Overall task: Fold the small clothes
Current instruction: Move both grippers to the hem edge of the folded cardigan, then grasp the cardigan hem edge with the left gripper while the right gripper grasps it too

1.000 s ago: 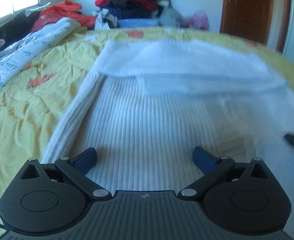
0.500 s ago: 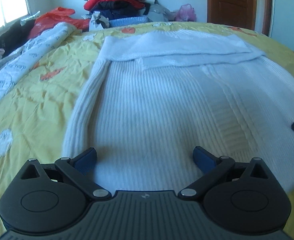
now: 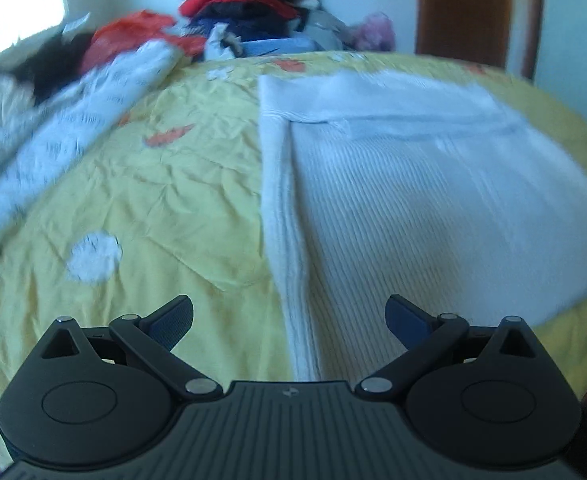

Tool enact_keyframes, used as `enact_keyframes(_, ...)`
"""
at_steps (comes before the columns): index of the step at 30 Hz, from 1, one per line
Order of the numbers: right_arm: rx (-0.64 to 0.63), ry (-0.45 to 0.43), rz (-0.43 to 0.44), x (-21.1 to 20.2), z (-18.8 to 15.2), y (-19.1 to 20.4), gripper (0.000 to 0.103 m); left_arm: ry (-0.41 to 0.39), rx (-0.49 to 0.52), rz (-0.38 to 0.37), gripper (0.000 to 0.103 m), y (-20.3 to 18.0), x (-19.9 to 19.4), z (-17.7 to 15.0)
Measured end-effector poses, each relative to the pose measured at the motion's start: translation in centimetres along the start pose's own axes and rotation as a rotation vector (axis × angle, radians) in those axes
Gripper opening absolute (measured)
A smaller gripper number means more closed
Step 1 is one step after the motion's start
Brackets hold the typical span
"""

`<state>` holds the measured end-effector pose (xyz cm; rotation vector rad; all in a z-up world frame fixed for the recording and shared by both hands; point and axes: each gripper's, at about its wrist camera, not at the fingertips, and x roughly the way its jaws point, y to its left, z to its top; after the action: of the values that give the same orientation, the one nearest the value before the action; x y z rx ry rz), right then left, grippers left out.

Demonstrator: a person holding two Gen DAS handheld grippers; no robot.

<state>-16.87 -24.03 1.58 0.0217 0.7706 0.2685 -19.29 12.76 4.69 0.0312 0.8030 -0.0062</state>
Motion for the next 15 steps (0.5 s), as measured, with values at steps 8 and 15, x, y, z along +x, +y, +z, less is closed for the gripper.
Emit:
enact_keyframes(8,0.232,0.064,0.012,0.2,-1.0,-5.5,0.070,0.097,-0.084,-0.039,0.102,-0.3,3.0,-0.4)
enact_keyframes(15,0.367,0.088,0.142,0.9,-1.4,-7.3,0.073,0.097,-0.080,-0.051,0.058,-0.5,3.9,0.0)
